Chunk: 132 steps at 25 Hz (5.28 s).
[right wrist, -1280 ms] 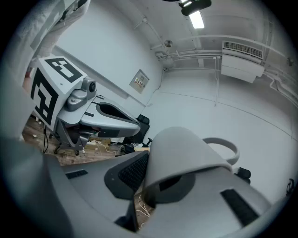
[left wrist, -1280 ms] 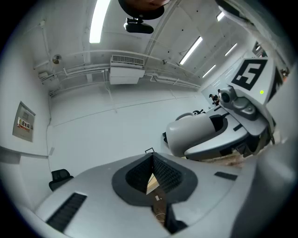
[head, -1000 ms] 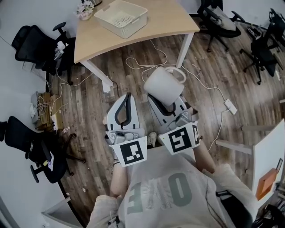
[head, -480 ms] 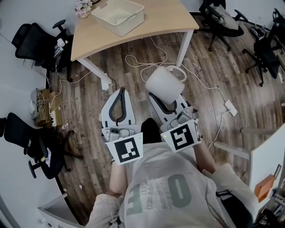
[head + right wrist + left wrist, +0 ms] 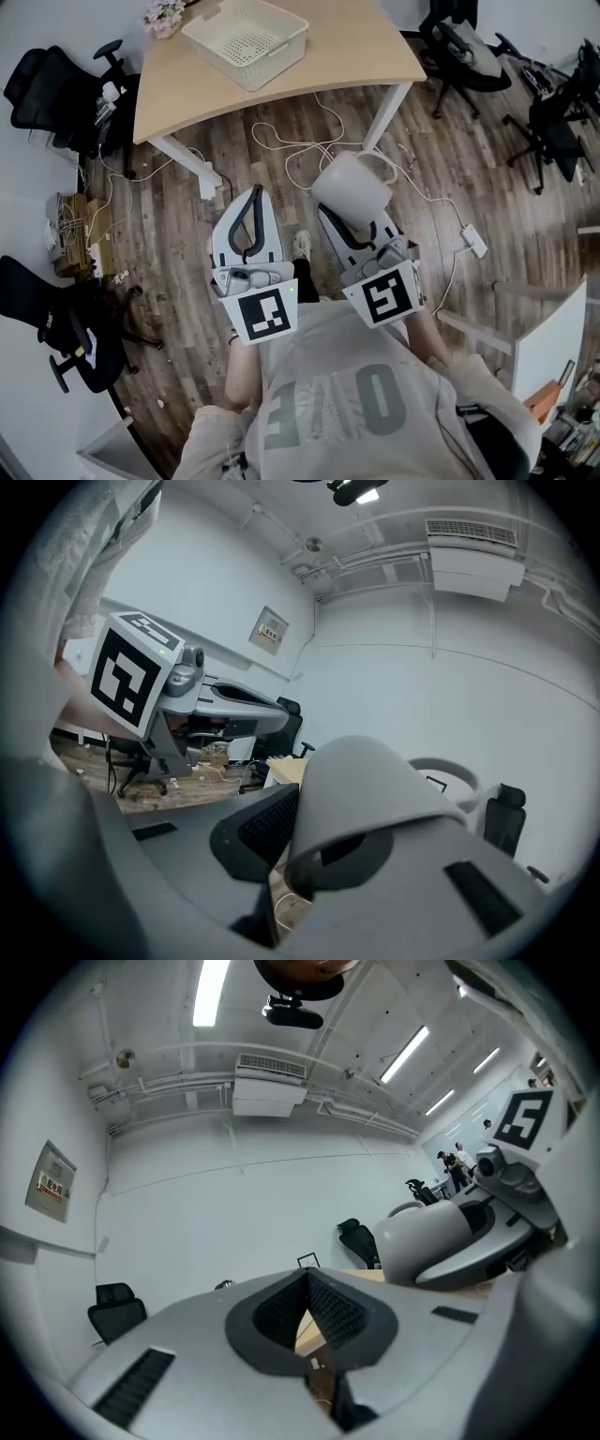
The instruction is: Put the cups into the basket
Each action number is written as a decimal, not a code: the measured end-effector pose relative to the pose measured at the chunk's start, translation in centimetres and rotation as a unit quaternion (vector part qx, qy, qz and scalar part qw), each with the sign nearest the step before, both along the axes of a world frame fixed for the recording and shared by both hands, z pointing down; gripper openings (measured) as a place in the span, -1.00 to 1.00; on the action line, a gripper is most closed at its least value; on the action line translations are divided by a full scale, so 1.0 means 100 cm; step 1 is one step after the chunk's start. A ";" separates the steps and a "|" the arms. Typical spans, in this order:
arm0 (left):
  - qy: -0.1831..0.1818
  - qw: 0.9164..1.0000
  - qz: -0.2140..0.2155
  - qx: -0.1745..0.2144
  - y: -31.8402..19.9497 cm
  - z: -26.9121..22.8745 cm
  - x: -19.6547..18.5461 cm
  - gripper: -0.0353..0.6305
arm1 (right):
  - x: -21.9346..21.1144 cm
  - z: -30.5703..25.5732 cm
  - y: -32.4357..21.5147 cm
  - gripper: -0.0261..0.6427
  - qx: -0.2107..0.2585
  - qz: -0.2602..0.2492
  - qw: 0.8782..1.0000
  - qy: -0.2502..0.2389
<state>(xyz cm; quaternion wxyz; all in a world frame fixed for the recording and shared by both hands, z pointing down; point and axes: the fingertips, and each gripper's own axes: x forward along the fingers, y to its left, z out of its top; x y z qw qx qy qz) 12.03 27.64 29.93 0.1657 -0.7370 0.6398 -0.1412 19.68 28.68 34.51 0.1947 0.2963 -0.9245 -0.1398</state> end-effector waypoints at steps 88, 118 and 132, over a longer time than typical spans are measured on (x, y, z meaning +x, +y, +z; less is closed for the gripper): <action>0.009 0.999 -0.031 -0.027 -0.561 0.006 -0.255 -0.87 | -0.252 0.026 -0.563 -0.82 -0.006 -0.095 0.983 0.160; 0.032 0.991 -0.107 -0.068 -0.523 0.067 -0.294 -0.87 | -0.229 0.182 -0.551 -0.82 -0.050 -0.336 0.687 0.642; 0.036 0.988 -0.133 -0.067 -0.512 0.076 -0.308 -0.87 | -0.228 0.233 -0.550 -0.82 0.000 -0.361 0.605 0.710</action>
